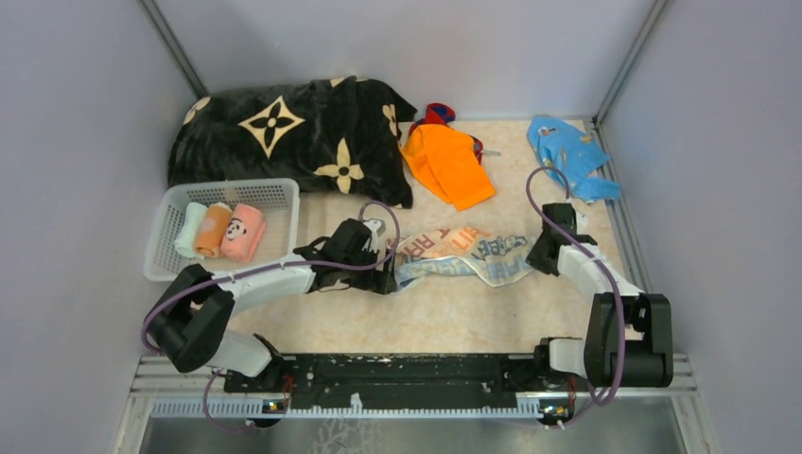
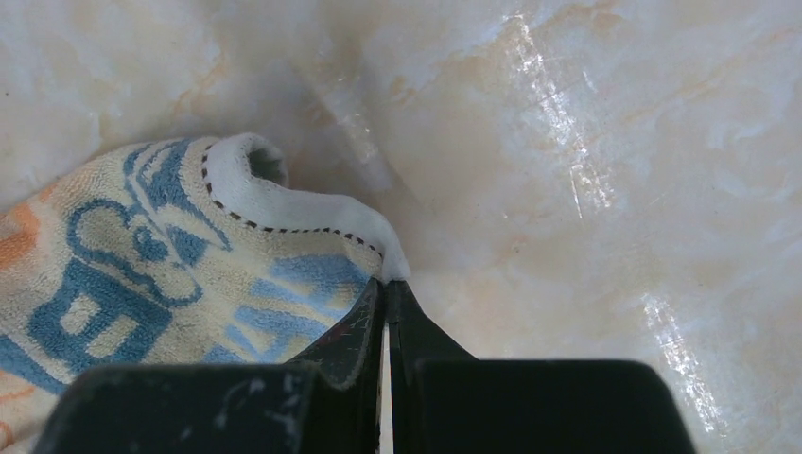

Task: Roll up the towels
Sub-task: Flatten out the towel at the center of the board.

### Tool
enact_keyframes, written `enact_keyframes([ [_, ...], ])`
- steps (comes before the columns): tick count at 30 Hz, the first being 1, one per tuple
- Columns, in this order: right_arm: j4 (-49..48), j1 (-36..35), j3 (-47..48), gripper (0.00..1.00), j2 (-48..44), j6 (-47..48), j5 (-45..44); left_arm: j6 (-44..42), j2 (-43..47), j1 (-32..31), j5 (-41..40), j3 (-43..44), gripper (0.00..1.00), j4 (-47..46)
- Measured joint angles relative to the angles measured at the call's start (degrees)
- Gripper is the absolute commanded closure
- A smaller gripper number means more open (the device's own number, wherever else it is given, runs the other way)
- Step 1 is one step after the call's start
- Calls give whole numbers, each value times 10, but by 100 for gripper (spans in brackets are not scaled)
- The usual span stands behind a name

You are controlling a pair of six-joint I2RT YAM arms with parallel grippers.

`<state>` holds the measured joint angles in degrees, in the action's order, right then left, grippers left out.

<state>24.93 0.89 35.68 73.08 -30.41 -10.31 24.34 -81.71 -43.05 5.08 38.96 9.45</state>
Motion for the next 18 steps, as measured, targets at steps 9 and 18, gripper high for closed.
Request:
enact_keyframes([
  [9, 0, 0, 0, 100, -2, 3, 20, -21, -22, 0, 73, 0, 41, -21],
  [18, 0, 0, 0, 100, -3, 5, 23, -31, -44, 0, 109, 0, 72, -39],
])
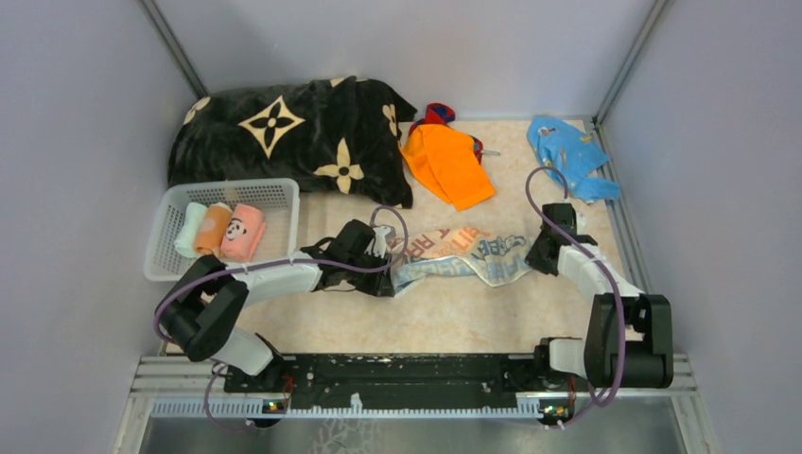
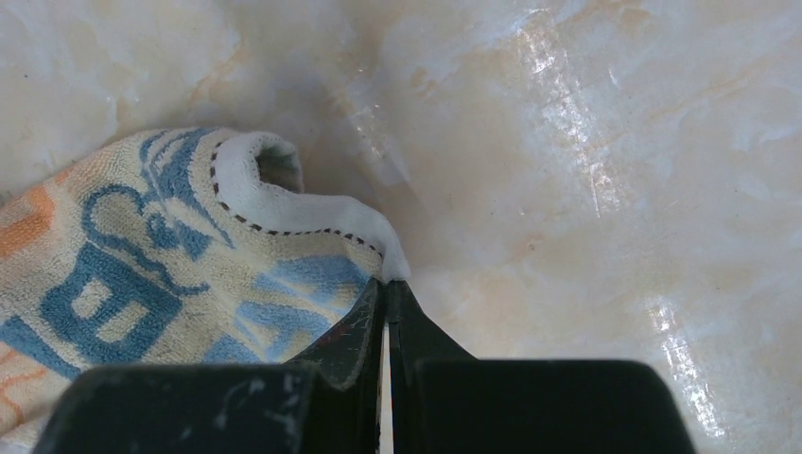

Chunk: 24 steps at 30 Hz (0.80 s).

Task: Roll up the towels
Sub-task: Flatten out the towel at the center of the board.

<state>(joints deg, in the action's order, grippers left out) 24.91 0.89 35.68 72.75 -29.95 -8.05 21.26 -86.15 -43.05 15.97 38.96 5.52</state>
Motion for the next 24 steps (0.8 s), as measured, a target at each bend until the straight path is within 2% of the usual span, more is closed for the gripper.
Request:
enact_keyframes([
  [2, 0, 0, 0, 100, -3, 3, 0, -3, 0, 0, -5, 0, 80, 2],
  [5, 0, 0, 0, 100, -10, 5, 0, -7, 3, 0, -19, 1, 99, 11],
  [13, 30, 0, 58, 100, -34, 19, -5, -32, 64, 0, -125, 51, 100, 108],
  [19, 59, 0, 153, 100, -75, 23, -18, -70, 131, 1, -280, 160, 100, 200],
  [24, 90, 0, 237, 100, -113, 23, -21, -117, 192, 1, -390, 238, 100, 239],
])
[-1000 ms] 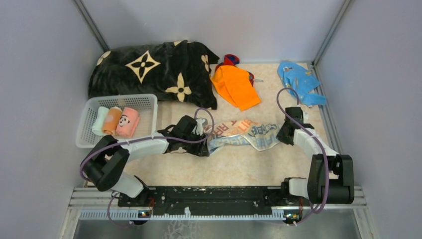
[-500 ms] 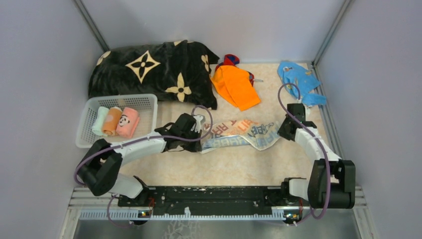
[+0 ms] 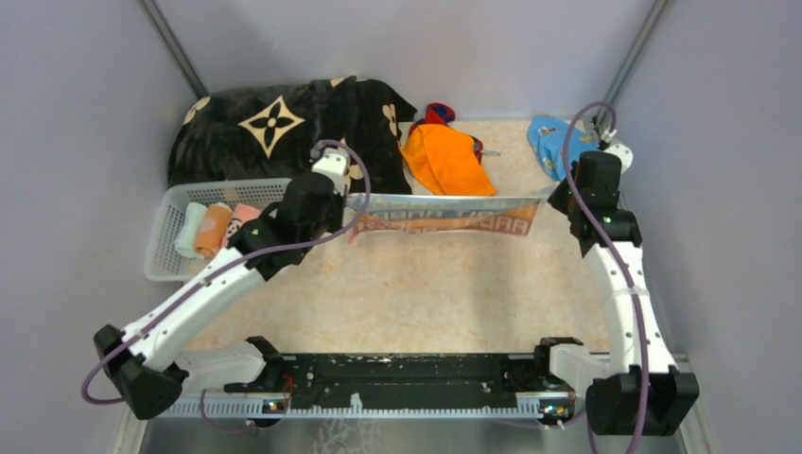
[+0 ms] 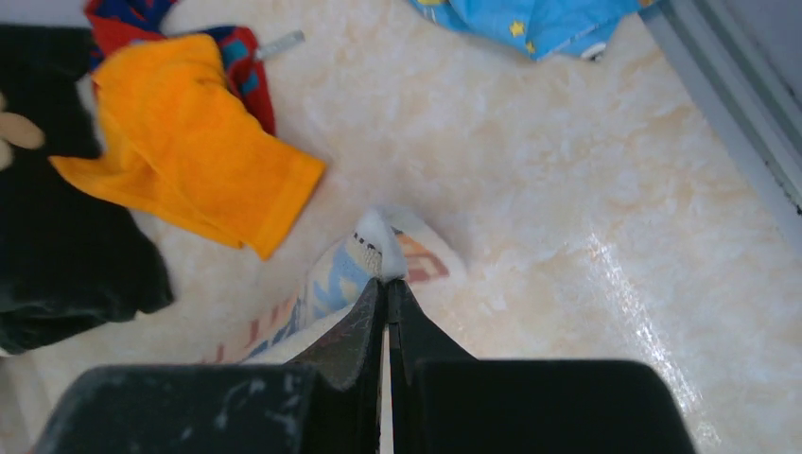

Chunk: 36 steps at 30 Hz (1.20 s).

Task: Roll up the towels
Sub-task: Flatten out the towel at the center of the board.

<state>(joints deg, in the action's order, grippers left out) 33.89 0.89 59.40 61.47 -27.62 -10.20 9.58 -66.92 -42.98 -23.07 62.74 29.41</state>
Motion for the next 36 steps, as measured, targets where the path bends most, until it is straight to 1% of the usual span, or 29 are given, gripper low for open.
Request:
enact_keyframes([
  [3, 19, 0, 38, 100, -40, 2, -2, -20, 49, 0, -38, 24, 100, 17],
  [7, 57, -3, 71, 100, -104, 11, 22, -28, 123, -4, -41, 35, 100, 38],
  [11, 113, -5, 99, 100, -167, 31, 55, -30, 198, -4, 3, 35, 100, 71],
  [14, 161, -5, 125, 100, -200, 43, 75, -27, 232, -4, 37, 39, 100, 105],
  [18, 199, -5, 137, 100, -228, 47, 90, -19, 247, -4, 69, 43, 97, 156],
  [20, 202, -5, 124, 100, -227, 47, 90, -16, 239, -4, 78, 41, 94, 169],
  [23, 189, -4, 75, 100, -208, 44, 87, -14, 203, -3, 78, 21, 89, 162],
  [25, 171, -4, 34, 100, -177, 40, 82, -15, 157, -2, 73, 0, 88, 145],
  [29, 96, -3, -50, 100, -76, 18, 59, -22, -2, 18, 56, -26, 83, 101],
  [31, 65, -3, -67, 100, -16, 9, 49, -28, -82, 47, 56, -25, 81, 87],
  [32, 49, -3, -70, 100, 17, 4, 44, -30, -123, 68, 58, -16, 76, 85],
  [33, 31, -3, -70, 100, 48, 0, 39, -30, -159, 88, 60, -1, 69, 85],
  [34, 12, -3, -70, 100, 77, -3, 34, -31, -192, 108, 62, 19, 59, 83],
  [36, -24, -3, -67, 94, 126, -9, 20, -32, -243, 137, 66, 60, 49, 76],
])
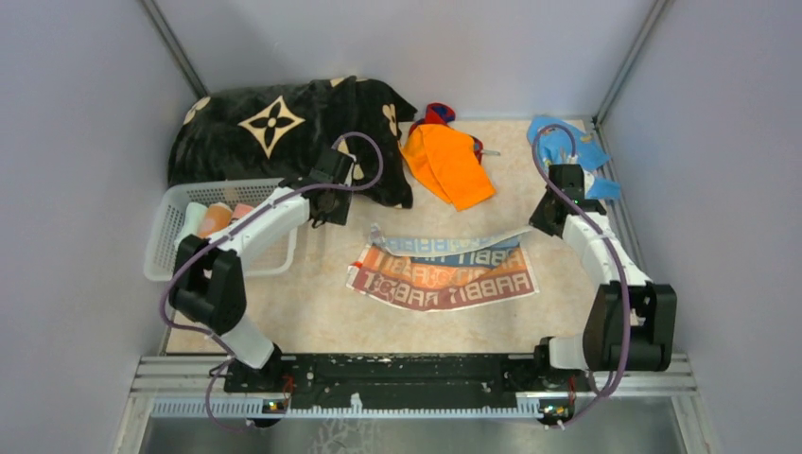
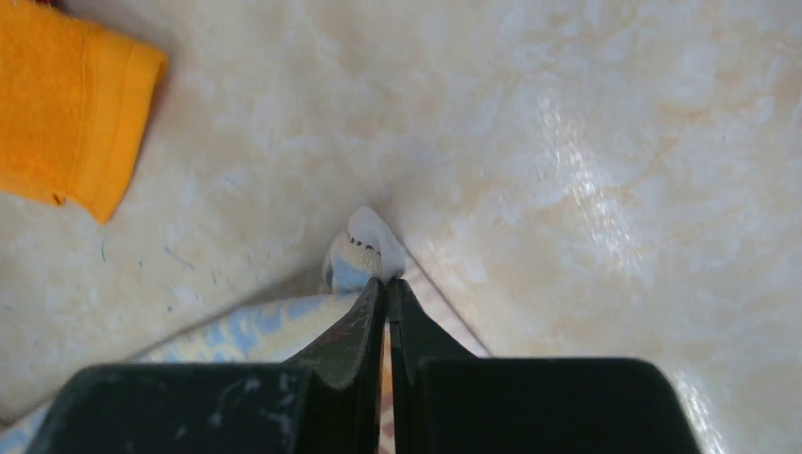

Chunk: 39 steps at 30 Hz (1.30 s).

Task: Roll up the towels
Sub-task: Flatten out the towel at the center of the board.

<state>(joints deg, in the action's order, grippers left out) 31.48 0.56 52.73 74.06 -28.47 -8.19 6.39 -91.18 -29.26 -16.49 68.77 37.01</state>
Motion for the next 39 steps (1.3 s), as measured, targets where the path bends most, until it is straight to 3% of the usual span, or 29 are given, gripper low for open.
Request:
enact_keyframes([
  [7, -52, 0, 51, 53, 90, -2, -11, 14, -50, 29, 30, 64, 41, -45],
  [10, -59, 0, 50, 44, 76, 3, -7, 28, -32, 23, 84, 40, 39, -61],
  [17, -46, 0, -12, 40, -30, 14, 42, 75, 39, -24, 219, -90, 39, -101],
  [25, -19, 0, -129, 33, -128, 6, 141, 118, -20, -64, 276, -117, 39, -157],
  [30, -28, 0, -187, 28, -128, -2, 198, 148, -27, -52, 278, -173, 39, -191],
  [39, -60, 0, -231, 23, -86, -17, 238, 220, 57, -35, 286, -288, 39, -274],
])
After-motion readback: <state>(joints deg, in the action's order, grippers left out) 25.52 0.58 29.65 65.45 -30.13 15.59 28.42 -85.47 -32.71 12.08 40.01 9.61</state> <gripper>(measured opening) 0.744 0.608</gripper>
